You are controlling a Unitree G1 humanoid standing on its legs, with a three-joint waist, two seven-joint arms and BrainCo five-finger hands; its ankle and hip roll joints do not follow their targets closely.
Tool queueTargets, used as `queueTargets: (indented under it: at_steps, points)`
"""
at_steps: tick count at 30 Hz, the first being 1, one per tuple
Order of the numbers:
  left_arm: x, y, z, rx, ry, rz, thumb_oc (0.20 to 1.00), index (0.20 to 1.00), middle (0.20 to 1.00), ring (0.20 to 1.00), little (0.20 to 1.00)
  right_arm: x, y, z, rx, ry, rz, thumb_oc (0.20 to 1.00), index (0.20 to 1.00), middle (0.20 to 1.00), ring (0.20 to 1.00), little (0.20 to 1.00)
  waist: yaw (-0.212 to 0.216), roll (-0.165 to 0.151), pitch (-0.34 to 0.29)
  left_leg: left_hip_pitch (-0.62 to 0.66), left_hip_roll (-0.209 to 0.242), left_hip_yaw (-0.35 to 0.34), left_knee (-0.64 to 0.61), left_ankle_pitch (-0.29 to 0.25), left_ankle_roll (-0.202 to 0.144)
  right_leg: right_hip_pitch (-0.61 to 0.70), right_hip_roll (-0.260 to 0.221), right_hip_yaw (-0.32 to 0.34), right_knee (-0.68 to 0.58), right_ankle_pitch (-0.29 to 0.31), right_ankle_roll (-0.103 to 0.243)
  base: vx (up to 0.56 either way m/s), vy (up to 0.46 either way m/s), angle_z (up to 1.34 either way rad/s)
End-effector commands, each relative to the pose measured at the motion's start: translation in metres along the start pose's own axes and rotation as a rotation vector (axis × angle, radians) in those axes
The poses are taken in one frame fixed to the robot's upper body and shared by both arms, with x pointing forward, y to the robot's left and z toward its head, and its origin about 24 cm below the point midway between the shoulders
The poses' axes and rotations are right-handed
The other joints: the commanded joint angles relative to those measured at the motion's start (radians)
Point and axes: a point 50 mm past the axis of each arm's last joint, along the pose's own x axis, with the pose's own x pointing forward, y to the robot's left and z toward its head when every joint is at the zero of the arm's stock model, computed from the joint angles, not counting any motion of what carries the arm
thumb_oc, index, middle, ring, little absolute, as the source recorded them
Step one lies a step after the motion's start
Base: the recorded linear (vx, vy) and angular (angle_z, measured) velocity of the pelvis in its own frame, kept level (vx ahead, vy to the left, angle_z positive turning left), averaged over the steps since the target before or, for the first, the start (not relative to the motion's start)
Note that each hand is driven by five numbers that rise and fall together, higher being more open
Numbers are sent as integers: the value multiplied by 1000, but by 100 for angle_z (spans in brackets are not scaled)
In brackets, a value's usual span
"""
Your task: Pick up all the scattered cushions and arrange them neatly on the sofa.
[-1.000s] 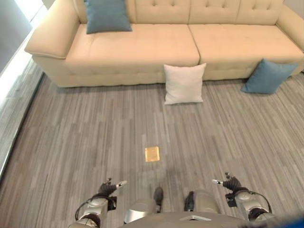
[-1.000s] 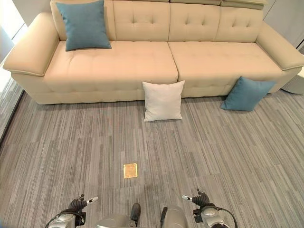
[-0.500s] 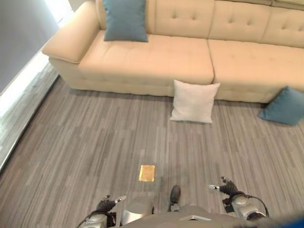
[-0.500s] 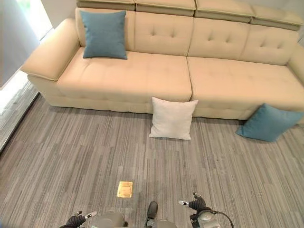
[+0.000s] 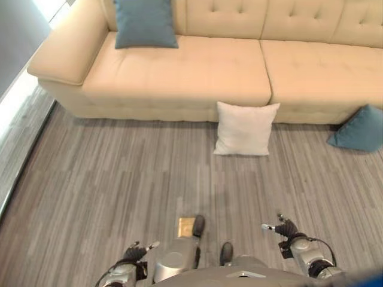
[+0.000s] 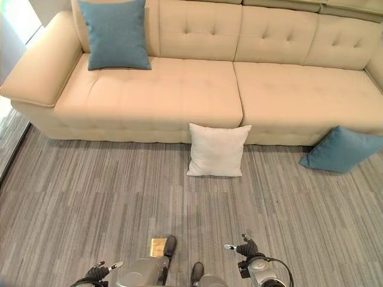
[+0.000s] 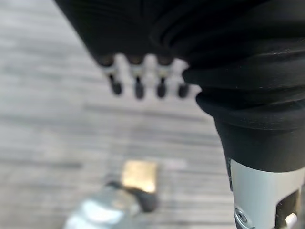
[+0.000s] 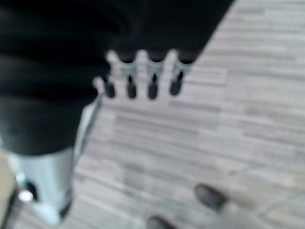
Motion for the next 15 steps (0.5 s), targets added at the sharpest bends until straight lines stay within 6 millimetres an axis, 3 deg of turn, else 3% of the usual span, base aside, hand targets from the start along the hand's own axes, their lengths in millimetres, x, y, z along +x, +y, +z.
queueTargets:
  at_steps: [1,6,7,8,9,11,15]
  points:
    - [1,11,5,36,-23,34,1000,1000,1000,1000,1000,3,-14,18,-25,-74,-45,1000,1000,1000,1000,1000,17,-9,4,-18,17,-63,99,-60,-72,-27,-40,14,-8,159,33,150,106,-7]
    - [2,15,12,14,-46,48,1000,1000,1000,1000,1000,5,-15,28,-52,-97,-43,1000,1000,1000,1000,1000,19,-17,-2,57,27,-53,60,-97,-80,-66,-54,-68,-250,184,40,194,-3,-14]
    - [2,15,12,14,-46,48,1000,1000,1000,1000,1000,5,-15,28,-52,-96,-43,1000,1000,1000,1000,1000,20,-14,0,62,30,-53,58,-98,-81,-59,-51,-69,-256,186,39,268,-56,-48]
    - [2,17,11,10,-40,54,1000,1000,1000,1000,1000,6,-15,33,-60,-109,-38,1000,1000,1000,1000,1000,8,-18,-1,89,34,-59,49,-112,-89,-90,-49,-51,-350,221,59,329,-74,-37]
    - [2,18,10,10,-40,58,1000,1000,1000,1000,1000,6,-15,35,-69,-119,-38,1000,1000,1000,1000,1000,-8,-22,1,100,33,-71,50,-122,-91,-113,-34,4,-388,241,66,404,-90,-24]
    - [2,17,10,5,-41,57,1000,1000,1000,1000,1000,6,-15,36,-71,-122,-38,1000,1000,1000,1000,1000,-13,-24,3,116,38,-86,58,-136,-99,-108,-23,41,-389,249,72,339,-113,10]
    - [-1,15,-3,1,-2,51,1000,1000,1000,1000,1000,5,-9,30,-89,-101,-14,1000,1000,1000,1000,1000,-5,-31,-29,153,67,-91,67,-151,-125,-63,-18,2,-403,240,56,307,-149,41]
